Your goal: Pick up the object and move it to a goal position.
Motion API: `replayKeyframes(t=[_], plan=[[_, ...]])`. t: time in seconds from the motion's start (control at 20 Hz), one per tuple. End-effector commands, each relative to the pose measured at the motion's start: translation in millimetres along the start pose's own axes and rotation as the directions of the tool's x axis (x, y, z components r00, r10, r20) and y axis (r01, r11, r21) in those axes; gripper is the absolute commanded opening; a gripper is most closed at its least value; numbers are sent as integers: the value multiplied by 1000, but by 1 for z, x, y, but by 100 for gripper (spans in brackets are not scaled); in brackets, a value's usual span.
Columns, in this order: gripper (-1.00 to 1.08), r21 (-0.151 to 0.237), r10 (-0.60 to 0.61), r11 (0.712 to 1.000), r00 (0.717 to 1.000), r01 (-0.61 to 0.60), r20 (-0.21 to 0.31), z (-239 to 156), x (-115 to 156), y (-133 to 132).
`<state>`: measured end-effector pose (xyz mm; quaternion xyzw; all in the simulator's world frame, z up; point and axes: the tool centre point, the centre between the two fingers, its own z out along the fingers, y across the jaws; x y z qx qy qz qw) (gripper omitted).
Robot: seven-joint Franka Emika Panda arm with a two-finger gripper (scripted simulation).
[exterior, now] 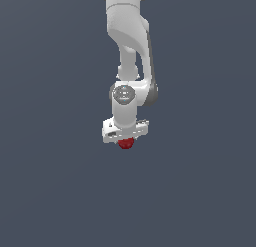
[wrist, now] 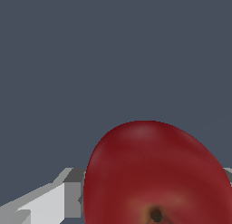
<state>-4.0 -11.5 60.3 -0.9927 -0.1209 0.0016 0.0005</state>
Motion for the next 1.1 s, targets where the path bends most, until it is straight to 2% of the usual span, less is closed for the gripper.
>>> replayKeyframes(t=[0.0,0.55,0.8,1.05], plan=[[-100,-1,1,1000,1000,-1,-3,-7,-14,21],[-100,-1,1,1000,1000,-1,-3,-34,-77,111],[-100,-1,1,1000,1000,-1,-3,-40,-91,132],[-100,-1,1,1000,1000,-1,-3,-42,-95,140]])
